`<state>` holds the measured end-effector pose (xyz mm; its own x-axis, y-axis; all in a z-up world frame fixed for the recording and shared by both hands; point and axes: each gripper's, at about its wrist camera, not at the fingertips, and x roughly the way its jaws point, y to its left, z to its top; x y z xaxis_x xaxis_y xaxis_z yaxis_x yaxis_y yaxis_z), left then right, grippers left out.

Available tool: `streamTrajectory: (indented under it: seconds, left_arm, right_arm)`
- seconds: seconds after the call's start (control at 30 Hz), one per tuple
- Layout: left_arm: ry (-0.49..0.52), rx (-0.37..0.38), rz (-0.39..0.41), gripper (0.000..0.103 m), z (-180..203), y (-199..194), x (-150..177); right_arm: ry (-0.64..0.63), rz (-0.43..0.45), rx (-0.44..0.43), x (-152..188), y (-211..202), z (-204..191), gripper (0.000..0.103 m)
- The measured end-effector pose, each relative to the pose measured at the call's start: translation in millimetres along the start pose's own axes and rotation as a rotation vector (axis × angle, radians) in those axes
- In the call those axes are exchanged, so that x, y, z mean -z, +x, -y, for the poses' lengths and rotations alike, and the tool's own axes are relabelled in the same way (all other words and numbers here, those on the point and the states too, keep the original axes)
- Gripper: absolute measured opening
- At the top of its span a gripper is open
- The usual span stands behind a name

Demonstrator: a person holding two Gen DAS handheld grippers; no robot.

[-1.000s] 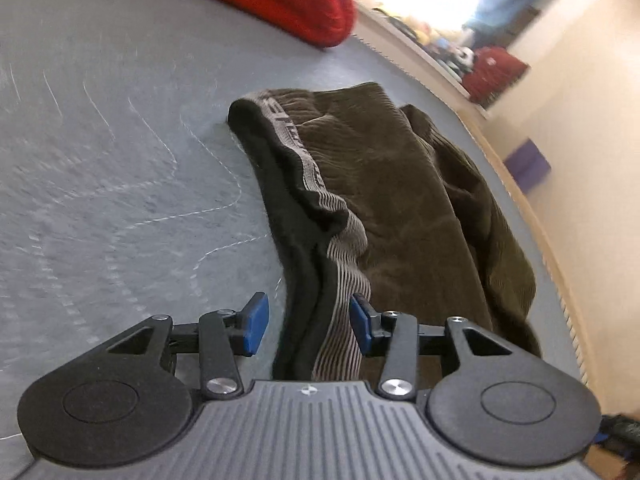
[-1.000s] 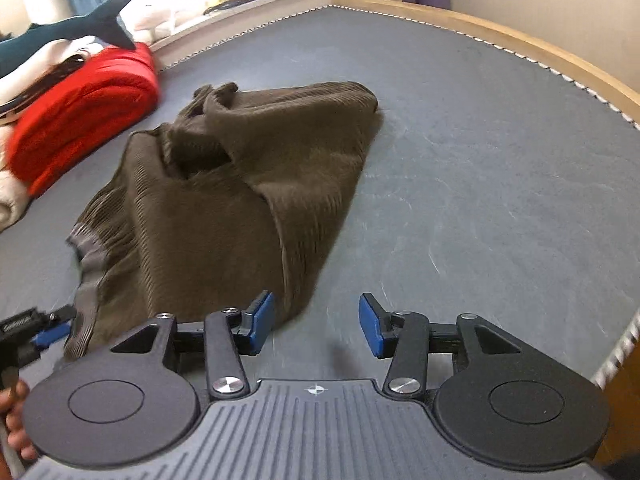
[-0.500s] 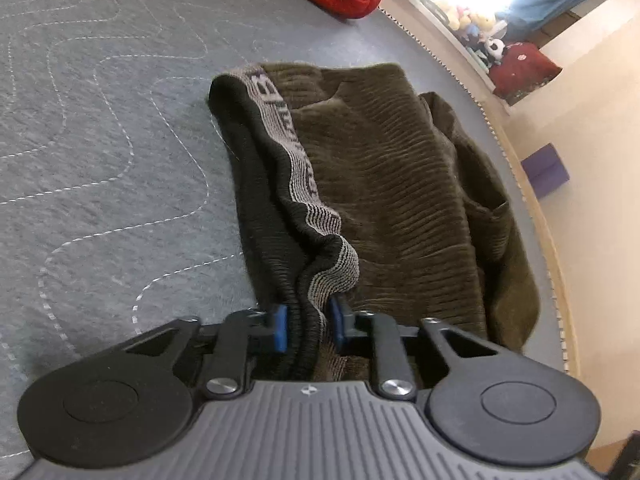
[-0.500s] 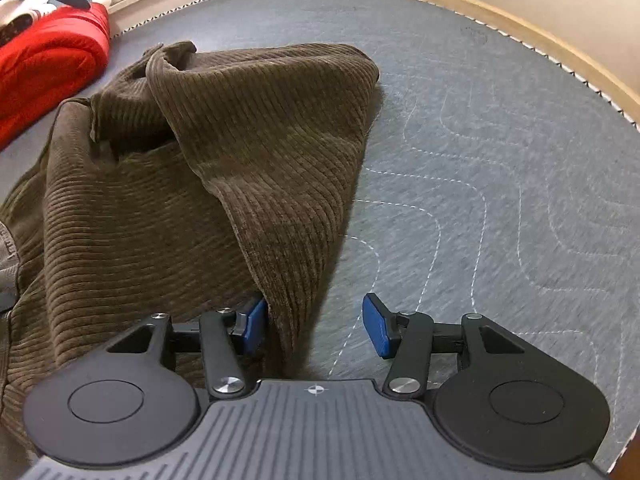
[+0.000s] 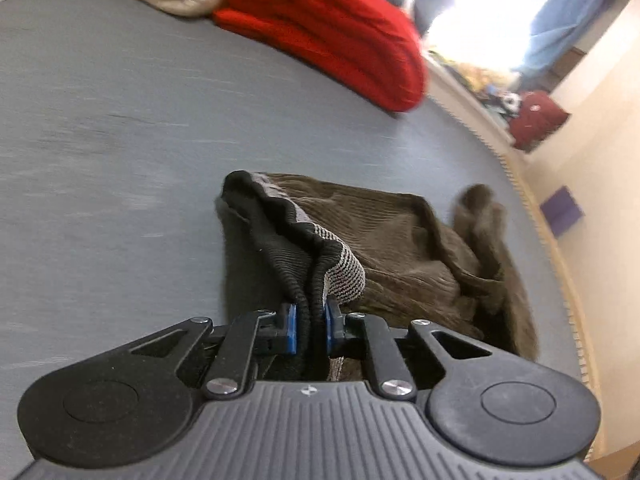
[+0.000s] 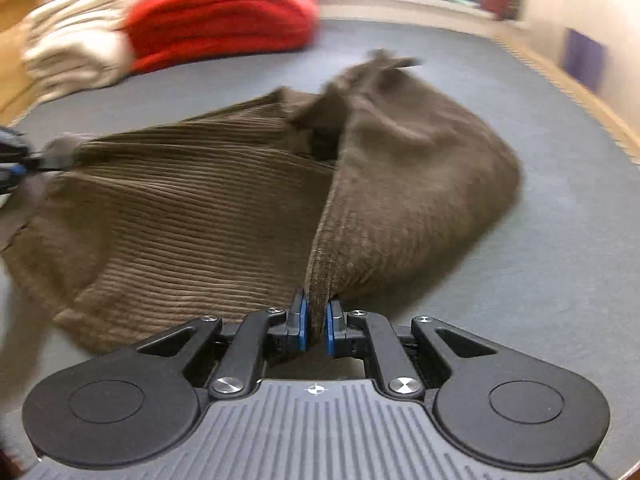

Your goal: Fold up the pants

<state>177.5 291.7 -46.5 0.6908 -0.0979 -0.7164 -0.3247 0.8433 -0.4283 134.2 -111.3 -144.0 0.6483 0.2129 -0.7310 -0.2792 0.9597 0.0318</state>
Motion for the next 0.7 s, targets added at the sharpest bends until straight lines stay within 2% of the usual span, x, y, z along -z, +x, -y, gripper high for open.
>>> streamTrajectory:
  seconds: [0.17, 0.23, 0.27, 0.33, 0.4, 0.43, 0.47, 0.53, 0.6, 0.63, 0.67, 0.7]
  left_arm:
    - [-0.015, -0.143, 0.017, 0.015, -48, -39, 15]
    - [-0.057, -0.222, 0.012, 0.020, -57, -42, 29]
    - [-0.078, -0.286, 0.027, 0.022, -61, -45, 37]
    - [-0.083, -0.405, 0.114, 0.023, -51, -57, 56]
    - [-0.053, -0.459, 0.218, 0.027, -35, -71, 78]
    - [-0.022, -0.443, 0.226, 0.027, -28, -74, 86]
    - [0.025, -0.392, 0.215, 0.027, -16, -75, 91]
    - [0.154, -0.272, 0.201, 0.030, 10, -68, 95]
    - [0.231, -0.143, 0.165, 0.033, 24, -54, 99]
    - [0.264, -0.103, 0.135, 0.033, 27, -44, 104]
    - [0.298, -0.101, 0.087, 0.033, 31, -32, 108]
    - [0.322, -0.112, 0.004, 0.033, 31, -18, 111]
  right_arm:
    - [-0.074, -0.108, -0.114, 35, -14, -89, 0.009]
    - [-0.113, -0.170, -0.128, 50, -13, -115, 0.010]
    - [-0.138, -0.195, -0.114, 58, -13, -125, 0.013]
    - [-0.173, -0.217, -0.080, 68, -13, -133, 0.016]
    - [-0.148, -0.211, -0.099, 66, -21, -126, 0.018]
    - [-0.125, -0.207, -0.113, 59, -28, -111, 0.024]
    - [-0.099, -0.182, -0.125, 52, -35, -102, 0.026]
    - [-0.082, -0.105, -0.122, 30, -45, -81, 0.029]
    - [-0.076, -0.036, -0.102, 10, -47, -66, 0.037]
    - [-0.064, -0.018, -0.087, 1, -44, -58, 0.039]
    - [-0.042, -0.006, -0.075, -12, -38, -50, 0.039]
    - [-0.022, -0.001, -0.069, -21, -29, -45, 0.039]
